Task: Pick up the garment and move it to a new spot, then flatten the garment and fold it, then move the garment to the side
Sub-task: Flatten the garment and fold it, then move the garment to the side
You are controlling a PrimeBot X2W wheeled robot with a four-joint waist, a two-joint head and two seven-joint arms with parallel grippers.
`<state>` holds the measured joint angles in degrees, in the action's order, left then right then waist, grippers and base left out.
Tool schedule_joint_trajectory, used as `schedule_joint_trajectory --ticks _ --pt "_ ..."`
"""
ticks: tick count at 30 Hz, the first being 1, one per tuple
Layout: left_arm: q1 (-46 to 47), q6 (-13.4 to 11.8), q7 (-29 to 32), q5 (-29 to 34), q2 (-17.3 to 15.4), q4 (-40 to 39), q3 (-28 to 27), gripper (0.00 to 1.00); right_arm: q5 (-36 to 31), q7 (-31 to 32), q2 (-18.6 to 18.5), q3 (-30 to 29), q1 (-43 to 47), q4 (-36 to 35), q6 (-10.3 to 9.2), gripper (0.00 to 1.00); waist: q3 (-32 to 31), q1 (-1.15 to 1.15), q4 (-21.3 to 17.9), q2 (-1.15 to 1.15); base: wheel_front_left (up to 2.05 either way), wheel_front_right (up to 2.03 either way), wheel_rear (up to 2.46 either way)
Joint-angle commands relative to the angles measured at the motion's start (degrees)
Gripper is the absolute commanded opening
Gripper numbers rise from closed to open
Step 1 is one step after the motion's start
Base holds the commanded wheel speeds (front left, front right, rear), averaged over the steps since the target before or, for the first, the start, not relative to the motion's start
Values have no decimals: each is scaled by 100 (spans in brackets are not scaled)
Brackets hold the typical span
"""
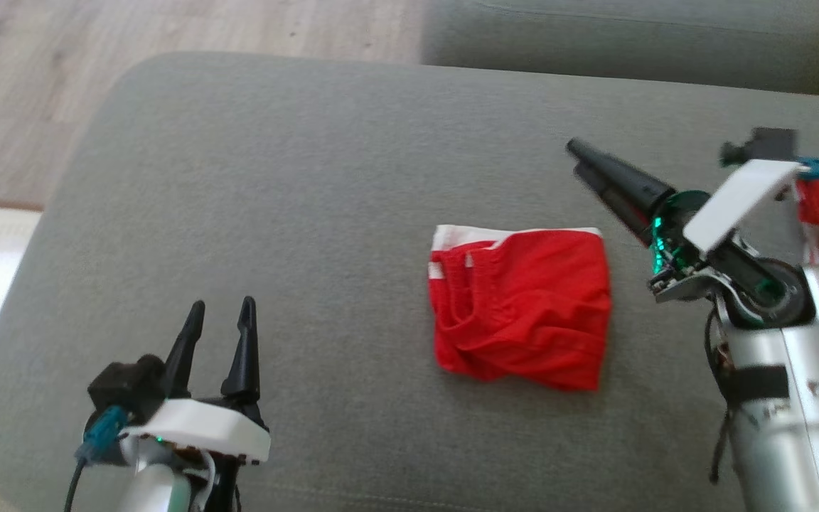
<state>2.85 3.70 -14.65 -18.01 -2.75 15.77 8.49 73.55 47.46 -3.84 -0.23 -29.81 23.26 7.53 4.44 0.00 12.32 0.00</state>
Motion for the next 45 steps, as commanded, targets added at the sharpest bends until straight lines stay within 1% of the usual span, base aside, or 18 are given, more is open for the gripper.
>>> schedule_joint_trajectory --ticks 1,3,5,9,11,12,15,17,20,22,23,24,25,27,29,31,38,45 --pt "297 4 -35 93 -13 -260 -222 100 -74 -355 72 121 82 -665 -4 100 -49 0 -178 0 0 0 0" --pt "328 19 -35 177 -13 -329 -263 100 -297 -810 -48 199 257 -1233 -4 100 -77 0 -303 0 0 0 0" --pt "358 0 -35 319 -30 -376 -303 100 -569 -1270 -197 239 449 -1601 -4 100 -116 0 -422 0 0 0 0" --pt "420 -29 -35 413 -30 -503 -499 100 -1379 -2252 -617 404 765 -2111 -4 100 -183 0 -665 0 0 0 0" --pt "429 -56 -35 442 -31 -544 -612 100 -1804 -2760 -803 480 906 -2241 -4 100 -214 0 -779 0 0 0 0" --pt "435 -79 -35 477 -36 -574 -716 100 -2177 -3228 -939 566 1055 -2311 -4 100 -237 0 -880 0 0 0 0" --pt "419 -98 -35 530 -35 -608 -818 100 -2984 -3919 -1197 727 1304 -2308 -4 100 -271 0 -998 0 0 0 0" --pt "399 -95 -35 565 -34 -646 -881 100 -3433 -4323 -1188 728 1512 -2218 -4 100 -301 0 -1053 0 0 0 0" --pt "331 -102 -35 599 -30 -663 -955 100 -4022 -4751 -1055 700 1819 -2053 -4 100 -340 0 -1125 0 0 0 0" --pt "262 -113 -35 621 -26 -686 -952 100 -4306 -4941 -915 679 2005 -1925 -4 100 -368 0 -1161 0 0 0 0" --pt "230 -118 -35 627 -24 -698 -946 100 -4491 -5039 -888 681 2088 -1857 -4 100 -383 0 -1174 0 0 0 0" --pt "230 -118 -35 627 -24 -698 -946 100 -4491 -5039 -888 681 2088 -1857 -4 100 -383 0 -1174 0 0 0 0" --pt "200 -118 -35 630 -22 -704 -943 100 -4636 -5120 -851 706 2172 -1779 -4 100 -399 0 -1185 0 0 0 0" --pt "137 -91 -35 632 -18 -721 -936 100 -5029 -5463 -817 812 2380 -1511 -4 100 -423 0 -1192 0 0 0 0" --pt "66 -64 -35 630 -16 -668 -913 100 -5235 -5758 -739 832 2486 -1200 -4 100 -435 0 -1200 0 0 0 0" --pt "41 -56 -35 631 -15 -619 -914 100 -5325 -5872 -674 820 2493 -1042 -4 100 -436 0 -1211 0 0 0 0" --pt "65 -59 -35 639 -14 -546 -879 100 -5562 -5960 -651 862 2358 -710 -4 100 -427 0 -1188 0 0 0 0" --pt "85 -73 -35 608 -13 -515 -830 100 -5579 -5851 -617 917 2250 -575 -4 100 -424 0 -1116 0 0 0 0"
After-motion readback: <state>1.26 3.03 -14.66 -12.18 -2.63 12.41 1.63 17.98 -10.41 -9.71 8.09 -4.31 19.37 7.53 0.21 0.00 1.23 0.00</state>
